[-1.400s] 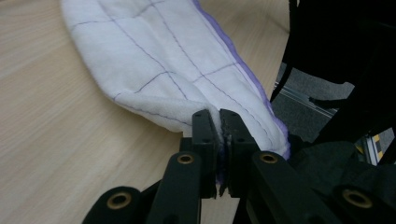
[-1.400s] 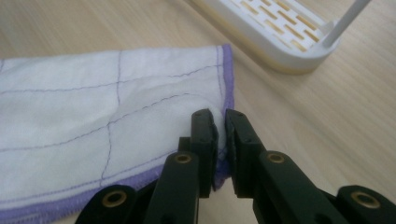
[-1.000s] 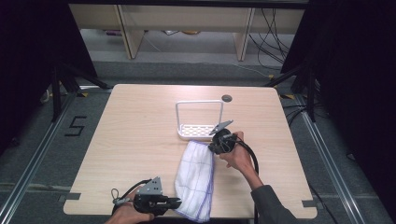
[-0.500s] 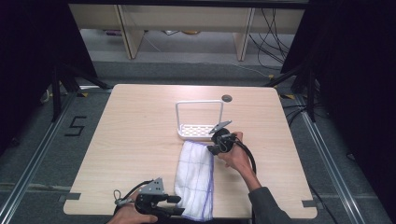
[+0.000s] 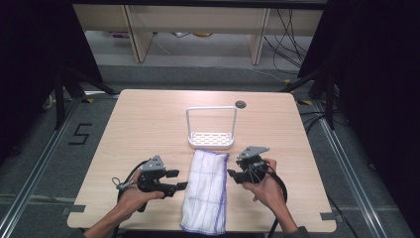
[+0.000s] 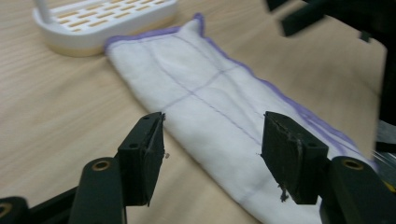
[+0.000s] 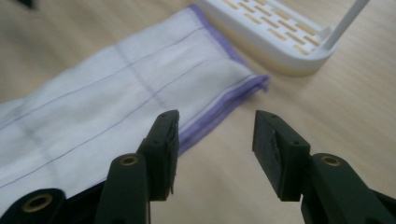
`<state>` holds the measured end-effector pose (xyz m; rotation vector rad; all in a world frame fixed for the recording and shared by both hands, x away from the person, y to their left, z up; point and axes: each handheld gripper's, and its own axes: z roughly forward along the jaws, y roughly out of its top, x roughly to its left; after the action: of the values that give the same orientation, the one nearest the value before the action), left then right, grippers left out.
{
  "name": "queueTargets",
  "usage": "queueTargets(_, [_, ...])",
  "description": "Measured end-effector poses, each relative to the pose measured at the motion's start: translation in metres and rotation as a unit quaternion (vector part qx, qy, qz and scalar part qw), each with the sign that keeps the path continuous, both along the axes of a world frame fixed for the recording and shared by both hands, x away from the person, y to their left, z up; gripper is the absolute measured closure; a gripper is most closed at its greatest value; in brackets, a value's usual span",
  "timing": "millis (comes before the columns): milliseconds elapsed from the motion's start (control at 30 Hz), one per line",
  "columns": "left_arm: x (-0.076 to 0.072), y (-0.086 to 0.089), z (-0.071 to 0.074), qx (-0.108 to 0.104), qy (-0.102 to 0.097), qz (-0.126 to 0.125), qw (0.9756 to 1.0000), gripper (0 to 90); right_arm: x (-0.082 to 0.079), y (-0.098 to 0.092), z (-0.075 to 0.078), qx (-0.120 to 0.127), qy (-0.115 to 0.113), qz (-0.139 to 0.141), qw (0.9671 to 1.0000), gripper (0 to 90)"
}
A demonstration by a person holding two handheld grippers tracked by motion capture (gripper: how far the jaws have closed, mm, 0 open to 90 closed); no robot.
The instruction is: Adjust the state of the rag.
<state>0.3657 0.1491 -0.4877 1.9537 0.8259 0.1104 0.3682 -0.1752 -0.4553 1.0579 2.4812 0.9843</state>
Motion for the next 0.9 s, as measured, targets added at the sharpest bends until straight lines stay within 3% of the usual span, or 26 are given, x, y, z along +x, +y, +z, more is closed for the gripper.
queueTargets(33, [0.005,-0.001,-0.002,0.003,0.0,0.01,0.9999,38.6,-0.007,0.0,-0.001,-0.001,-0.012,0.015,0.9998,51.8])
queueTargets(100, [0.013,0.0,-0.005,0.015,-0.002,0.017,0.9997,38.5,-0.023,0.001,0.0,0.004,0.007,0.024,0.9997,53.8])
queueTargets(133, [0.017,0.0,-0.007,0.023,-0.002,0.019,0.9996,38.4,-0.031,0.003,-0.001,0.012,-0.003,0.027,0.9995,54.2])
queueTargets(167, [0.017,0.0,-0.007,0.023,-0.002,0.019,0.9996,38.4,-0.031,0.003,-0.001,0.012,-0.003,0.027,0.9995,54.2])
queueTargets(200, [0.021,0.002,-0.01,0.024,0.004,0.028,0.9993,38.4,-0.048,0.009,-0.003,0.015,0.0,0.047,0.9988,54.8])
queueTargets(233, [0.021,0.002,-0.01,0.024,0.004,0.028,0.9993,38.2,-0.048,0.009,-0.003,0.015,0.0,0.047,0.9988,54.8])
queueTargets(267, [0.022,0.007,-0.01,0.03,0.0,0.035,0.9989,38.1,-0.061,0.016,-0.004,0.019,0.008,0.055,0.9983,55.3])
queueTargets(367, [0.02,0.014,-0.008,0.023,0.003,0.039,0.999,38.0,-0.076,0.025,-0.008,0.016,0.012,0.081,0.9965,56.1])
queueTargets(400, [0.019,0.016,-0.008,0.019,0.001,0.039,0.9991,38.0,-0.078,0.027,-0.008,0.013,0.023,0.079,0.9965,56.3])
queueTargets(600, [0.018,0.025,-0.009,0.024,0.002,0.044,0.9988,37.8,-0.082,0.039,-0.023,0.008,0.028,0.106,0.9939,57.6])
queueTargets(700, [0.02,0.026,-0.01,0.023,0.005,0.048,0.9986,37.5,-0.081,0.041,-0.028,0.003,0.035,0.106,0.9938,58.1])
queueTargets(733, [0.02,0.025,-0.011,0.022,0.009,0.05,0.9985,37.4,-0.083,0.043,-0.032,-0.001,0.055,0.098,0.9937,59.5])
queueTargets(800, [0.02,0.026,-0.012,0.025,0.009,0.045,0.9986,37.4,-0.081,0.045,-0.036,-0.005,0.044,0.11,0.9929,60.5])
queueTargets(833, [0.02,0.025,-0.012,0.024,0.007,0.049,0.9985,37.3,-0.081,0.045,-0.038,-0.014,0.054,0.115,0.9918,62.8])
queueTargets(900, [0.021,0.025,-0.013,0.023,0.013,0.045,0.9986,36.9,-0.081,0.048,-0.043,-0.032,0.039,0.125,0.9908,75.1])
